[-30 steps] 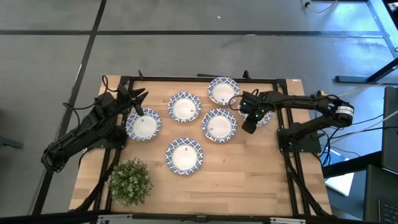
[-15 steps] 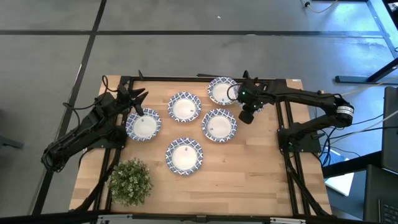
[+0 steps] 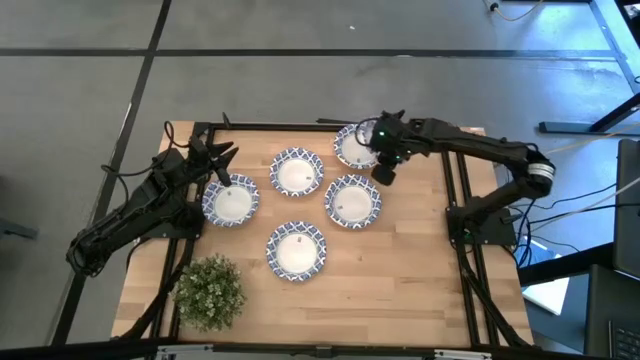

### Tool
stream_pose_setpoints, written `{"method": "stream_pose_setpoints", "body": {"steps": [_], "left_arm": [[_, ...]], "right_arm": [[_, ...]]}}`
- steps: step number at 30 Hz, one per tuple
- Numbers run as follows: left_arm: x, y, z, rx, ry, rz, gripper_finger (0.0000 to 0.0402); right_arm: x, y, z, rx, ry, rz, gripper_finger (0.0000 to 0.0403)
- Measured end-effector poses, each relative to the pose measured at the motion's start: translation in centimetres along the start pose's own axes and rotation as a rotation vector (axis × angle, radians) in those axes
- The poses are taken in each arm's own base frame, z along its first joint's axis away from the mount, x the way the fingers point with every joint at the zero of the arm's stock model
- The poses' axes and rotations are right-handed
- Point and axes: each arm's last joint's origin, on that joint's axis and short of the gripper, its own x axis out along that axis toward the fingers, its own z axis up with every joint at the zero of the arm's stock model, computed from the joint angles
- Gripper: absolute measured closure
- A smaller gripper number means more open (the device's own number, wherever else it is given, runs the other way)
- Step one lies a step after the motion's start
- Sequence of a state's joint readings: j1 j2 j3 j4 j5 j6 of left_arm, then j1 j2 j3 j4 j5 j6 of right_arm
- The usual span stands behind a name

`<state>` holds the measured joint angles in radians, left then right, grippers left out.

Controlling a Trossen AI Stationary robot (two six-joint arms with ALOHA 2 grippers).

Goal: Nest bowls inside each other
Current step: Stack the right bowl on the top bowl

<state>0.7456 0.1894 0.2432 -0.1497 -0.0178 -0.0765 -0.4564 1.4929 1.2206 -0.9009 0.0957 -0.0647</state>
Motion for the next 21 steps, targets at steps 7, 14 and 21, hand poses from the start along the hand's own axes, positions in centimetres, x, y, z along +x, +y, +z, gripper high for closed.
{"method": "stream_pose_setpoints", "body": {"steps": [7, 14, 21], "left_arm": [[0.0, 0.0, 0.0, 0.000, 0.000, 0.000, 0.0291], [0.0, 0.0, 0.0, 0.000, 0.000, 0.000, 0.0291], [0.0, 0.0, 0.0, 0.000, 0.000, 0.000, 0.0291]], "right_arm": [[3.7, 0.2, 2.7, -0.084, 0.068, 0.008, 0.0354], [6.6, 0.4, 4.8, -0.111, 0.106, 0.031, 0.0354], [7.5, 0.6, 5.1, -0.143, 0.116, 0.072, 0.0347]]}}
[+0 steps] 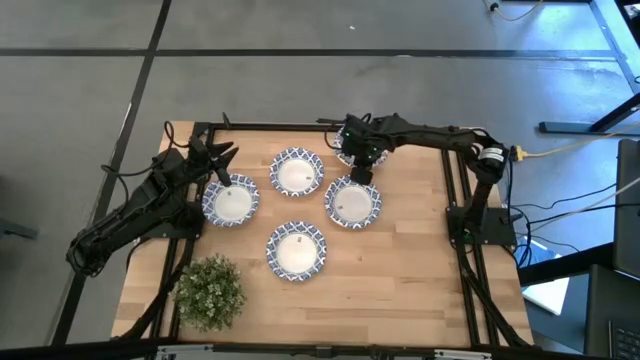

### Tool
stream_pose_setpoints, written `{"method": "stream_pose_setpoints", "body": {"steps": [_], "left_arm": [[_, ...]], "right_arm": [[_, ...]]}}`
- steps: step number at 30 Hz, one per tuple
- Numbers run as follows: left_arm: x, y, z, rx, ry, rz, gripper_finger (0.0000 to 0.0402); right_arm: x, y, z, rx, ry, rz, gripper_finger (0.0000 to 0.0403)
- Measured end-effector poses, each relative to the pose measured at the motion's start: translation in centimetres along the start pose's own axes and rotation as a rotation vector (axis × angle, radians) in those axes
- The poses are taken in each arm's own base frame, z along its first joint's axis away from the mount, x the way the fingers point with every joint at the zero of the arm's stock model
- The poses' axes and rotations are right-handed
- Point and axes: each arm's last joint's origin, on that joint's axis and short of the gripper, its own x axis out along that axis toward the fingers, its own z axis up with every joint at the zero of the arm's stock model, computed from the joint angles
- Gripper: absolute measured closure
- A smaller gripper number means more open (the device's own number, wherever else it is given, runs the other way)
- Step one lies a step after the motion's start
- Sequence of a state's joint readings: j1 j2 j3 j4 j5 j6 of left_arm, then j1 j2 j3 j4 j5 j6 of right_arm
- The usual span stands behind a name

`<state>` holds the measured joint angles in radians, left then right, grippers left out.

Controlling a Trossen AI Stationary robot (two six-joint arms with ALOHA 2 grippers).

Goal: Nest bowls inside each other
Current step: Stack the right bowl on the top bowl, then stack the bottom right bowl on the top right bowl

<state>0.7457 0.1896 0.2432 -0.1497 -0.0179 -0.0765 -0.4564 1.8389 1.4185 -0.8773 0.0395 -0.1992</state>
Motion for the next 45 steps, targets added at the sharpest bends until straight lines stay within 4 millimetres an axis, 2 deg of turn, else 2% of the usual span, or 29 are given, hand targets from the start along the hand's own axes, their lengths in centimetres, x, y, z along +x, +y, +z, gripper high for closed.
{"method": "stream_pose_setpoints", "body": {"steps": [13, 18, 26, 29, 38, 45], "left_arm": [[0.0, 0.0, 0.0, 0.000, 0.000, 0.000, 0.0291], [0.0, 0.0, 0.0, 0.000, 0.000, 0.000, 0.0291], [0.0, 0.0, 0.0, 0.000, 0.001, 0.001, 0.0291], [0.0, 0.0, -0.2, 0.000, 0.020, 0.001, 0.0291], [-0.1, 0.1, -1.0, -0.002, 0.103, 0.008, 0.0291], [0.0, 0.1, -0.9, 0.001, 0.095, 0.007, 0.0291]], "right_arm": [[-0.6, 0.2, 0.1, -0.013, -0.032, 0.037, 0.0263], [-0.7, 1.8, 0.0, -0.043, -0.019, 0.188, 0.0252], [-0.7, 2.6, -0.3, -0.048, 0.030, 0.152, 0.0251], [-0.6, 2.7, -0.8, -0.042, 0.079, 0.161, 0.0248], [1.6, 3.1, -3.7, -0.008, 0.129, 0.175, 0.0250], [0.9, 3.3, -6.1, 0.043, 0.019, 0.148, 0.0250]]}}
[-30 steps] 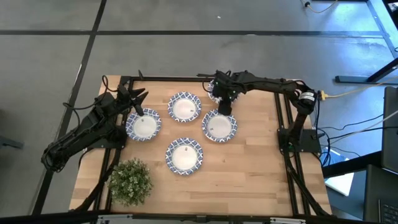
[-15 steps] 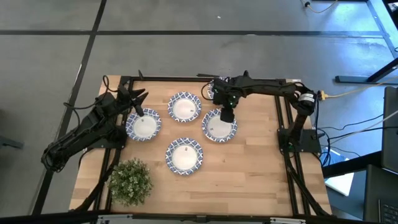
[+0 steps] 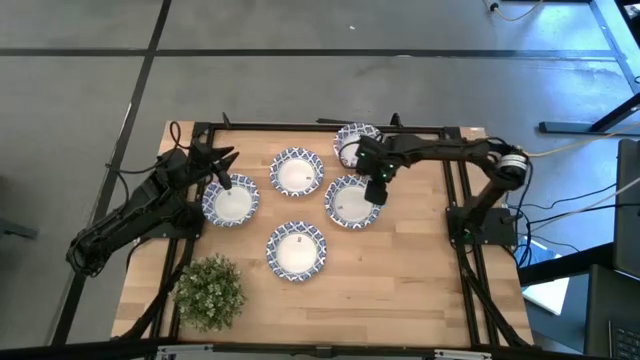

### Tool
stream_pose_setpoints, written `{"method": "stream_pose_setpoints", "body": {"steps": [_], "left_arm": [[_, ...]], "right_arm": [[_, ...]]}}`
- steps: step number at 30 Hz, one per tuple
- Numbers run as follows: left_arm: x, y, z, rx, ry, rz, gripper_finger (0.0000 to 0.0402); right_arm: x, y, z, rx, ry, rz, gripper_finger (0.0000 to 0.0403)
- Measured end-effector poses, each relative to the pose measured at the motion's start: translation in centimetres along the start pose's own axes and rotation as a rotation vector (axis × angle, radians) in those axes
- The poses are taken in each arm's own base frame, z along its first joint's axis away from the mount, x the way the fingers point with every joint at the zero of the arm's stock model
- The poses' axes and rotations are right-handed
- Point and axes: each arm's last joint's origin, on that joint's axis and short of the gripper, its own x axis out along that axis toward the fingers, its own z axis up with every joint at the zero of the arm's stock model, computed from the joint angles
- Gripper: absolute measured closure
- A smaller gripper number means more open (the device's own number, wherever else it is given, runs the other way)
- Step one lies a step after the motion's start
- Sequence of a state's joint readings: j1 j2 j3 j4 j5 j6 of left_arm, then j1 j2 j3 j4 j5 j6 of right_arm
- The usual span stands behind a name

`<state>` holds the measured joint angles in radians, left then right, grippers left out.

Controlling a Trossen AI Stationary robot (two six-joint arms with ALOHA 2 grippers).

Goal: Nest bowls inside each other
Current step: Stack the bottom right bowl on the top right bowl

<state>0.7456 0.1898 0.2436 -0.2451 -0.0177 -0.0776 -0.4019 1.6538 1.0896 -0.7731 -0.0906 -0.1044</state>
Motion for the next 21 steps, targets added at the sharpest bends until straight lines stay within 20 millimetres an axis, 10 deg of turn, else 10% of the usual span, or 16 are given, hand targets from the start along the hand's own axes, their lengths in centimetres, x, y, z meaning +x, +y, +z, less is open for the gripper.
{"method": "stream_pose_setpoints", "body": {"steps": [21], "left_arm": [[0.0, 0.0, 0.0, -0.002, 0.001, -0.001, 0.0291]], "right_arm": [[-0.8, 0.2, -1.9, 0.065, -0.147, -0.095, 0.0180]]}}
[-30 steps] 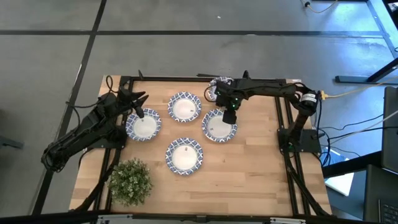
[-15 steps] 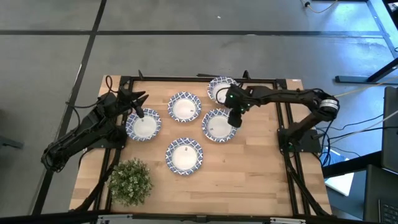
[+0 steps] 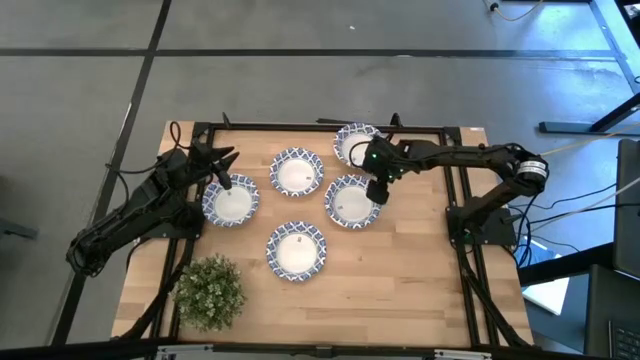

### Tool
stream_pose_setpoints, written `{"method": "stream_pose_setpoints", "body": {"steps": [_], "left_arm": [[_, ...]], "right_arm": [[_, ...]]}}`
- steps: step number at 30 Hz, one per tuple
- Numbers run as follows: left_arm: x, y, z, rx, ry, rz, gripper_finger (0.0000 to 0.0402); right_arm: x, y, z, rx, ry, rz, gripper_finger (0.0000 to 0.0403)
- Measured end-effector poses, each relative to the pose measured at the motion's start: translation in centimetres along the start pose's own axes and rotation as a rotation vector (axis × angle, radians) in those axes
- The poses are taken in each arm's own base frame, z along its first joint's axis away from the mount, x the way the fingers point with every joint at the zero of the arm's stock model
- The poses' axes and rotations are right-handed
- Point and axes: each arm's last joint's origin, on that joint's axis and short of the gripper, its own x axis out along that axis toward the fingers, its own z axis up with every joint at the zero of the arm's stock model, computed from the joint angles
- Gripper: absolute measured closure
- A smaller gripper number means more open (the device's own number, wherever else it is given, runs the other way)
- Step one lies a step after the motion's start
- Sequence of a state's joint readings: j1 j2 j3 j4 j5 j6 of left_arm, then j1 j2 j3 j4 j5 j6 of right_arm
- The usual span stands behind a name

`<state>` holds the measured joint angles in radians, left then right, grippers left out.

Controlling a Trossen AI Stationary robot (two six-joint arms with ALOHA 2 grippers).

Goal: Nest bowls inside each other
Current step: Stack the bottom right bowl on the top right bowl

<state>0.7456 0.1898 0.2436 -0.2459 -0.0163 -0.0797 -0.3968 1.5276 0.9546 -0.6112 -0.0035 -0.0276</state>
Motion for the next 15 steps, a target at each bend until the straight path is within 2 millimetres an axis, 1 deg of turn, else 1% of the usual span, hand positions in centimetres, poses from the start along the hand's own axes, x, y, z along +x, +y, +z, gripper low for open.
{"method": "stream_pose_setpoints", "body": {"steps": [5, 11, 15], "left_arm": [[0.0, 0.0, 0.0, 0.000, 0.000, -0.001, 0.0291], [0.0, 0.0, 0.0, 0.000, 0.001, -0.002, 0.0291], [0.0, 0.0, 0.0, 0.000, 0.001, -0.003, 0.0291]], "right_arm": [[0.0, 0.2, -0.2, -0.006, 0.017, -0.018, 0.0161], [0.1, 0.1, -0.3, 0.042, 0.015, -0.019, 0.0162], [1.1, 0.2, -1.3, 0.045, 0.032, -0.019, 0.0166]]}}
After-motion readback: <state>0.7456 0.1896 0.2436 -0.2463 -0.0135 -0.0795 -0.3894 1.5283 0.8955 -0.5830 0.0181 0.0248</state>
